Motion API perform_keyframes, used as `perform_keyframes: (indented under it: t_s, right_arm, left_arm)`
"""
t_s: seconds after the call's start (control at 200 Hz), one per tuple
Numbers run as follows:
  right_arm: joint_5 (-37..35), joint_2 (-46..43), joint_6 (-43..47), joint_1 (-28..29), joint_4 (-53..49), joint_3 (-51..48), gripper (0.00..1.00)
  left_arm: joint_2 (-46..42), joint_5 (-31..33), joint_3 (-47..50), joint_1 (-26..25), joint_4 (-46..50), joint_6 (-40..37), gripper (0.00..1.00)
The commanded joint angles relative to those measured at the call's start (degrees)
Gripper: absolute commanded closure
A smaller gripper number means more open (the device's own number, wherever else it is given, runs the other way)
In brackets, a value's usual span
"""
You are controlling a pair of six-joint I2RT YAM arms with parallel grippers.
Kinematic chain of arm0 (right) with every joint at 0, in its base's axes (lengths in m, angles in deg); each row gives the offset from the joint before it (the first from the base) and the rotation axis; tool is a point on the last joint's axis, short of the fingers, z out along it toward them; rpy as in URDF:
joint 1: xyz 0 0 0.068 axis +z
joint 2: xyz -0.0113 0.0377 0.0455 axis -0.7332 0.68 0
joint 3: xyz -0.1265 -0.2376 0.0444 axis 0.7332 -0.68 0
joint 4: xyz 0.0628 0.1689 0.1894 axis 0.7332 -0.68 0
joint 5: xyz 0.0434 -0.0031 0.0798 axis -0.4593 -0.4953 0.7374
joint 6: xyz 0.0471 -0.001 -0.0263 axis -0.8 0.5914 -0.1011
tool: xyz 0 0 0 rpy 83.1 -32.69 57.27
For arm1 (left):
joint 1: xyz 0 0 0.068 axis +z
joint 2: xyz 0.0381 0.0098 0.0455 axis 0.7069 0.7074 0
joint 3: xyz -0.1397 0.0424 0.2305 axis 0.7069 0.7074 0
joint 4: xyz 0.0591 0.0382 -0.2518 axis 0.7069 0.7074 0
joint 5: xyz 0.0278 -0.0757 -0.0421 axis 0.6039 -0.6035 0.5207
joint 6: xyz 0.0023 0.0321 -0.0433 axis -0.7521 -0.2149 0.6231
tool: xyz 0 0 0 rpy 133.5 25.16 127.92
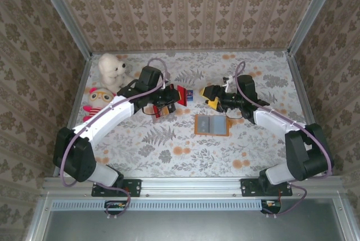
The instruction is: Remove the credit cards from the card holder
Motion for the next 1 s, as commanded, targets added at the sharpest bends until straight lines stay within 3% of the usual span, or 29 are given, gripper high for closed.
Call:
perform_keyframes:
  t_s: [0.0,0.22,0.405,0.535,0.67,0.735,0.845,0.995]
  right_arm:
    - [-1.22,-0.58,2.78,1.29,-3.48,1.15,0.27]
    - [2.41,4.96,-8.93,6.93,13.74,1.89,0.27]
    - [0.59,9.31,-14.64,11.49,23.32,4.65,0.32]
    - [-0.21,13.15,-19.23,13.36,30.33,5.98,0.48]
    - [-2.05,15.63,-20.98,14.63,31.84,7.43,0.74]
    - [-3.54,15.62,-19.41,15.42,28.78,8.13,0.83]
    - [-5.97,15.52,-15.57,16.76,21.44,9.71,0.96]
    - [-9.59,15.51,-7.55,19.2,8.8,13.72,1.0]
  left_arm:
    - [-1.72,-0.11,-0.32,0.44,1.77,-0.51,0.97]
    - [-2.85,-8.14,3.68,3.08,-8.41,6.62,0.97]
    - [-4.69,-12.35,8.77,5.84,-16.83,12.74,0.97]
    - [-5.91,-15.22,11.85,7.52,-21.09,15.81,0.96]
    - [-7.27,-15.75,13.67,9.77,-20.38,15.87,0.94]
    - [-8.14,-15.37,14.31,10.36,-19.39,14.97,0.84]
    - [-9.65,-11.19,13.93,10.79,-12.24,10.51,0.54]
    - [-12.27,-3.39,13.43,12.49,-0.7,3.61,0.36]
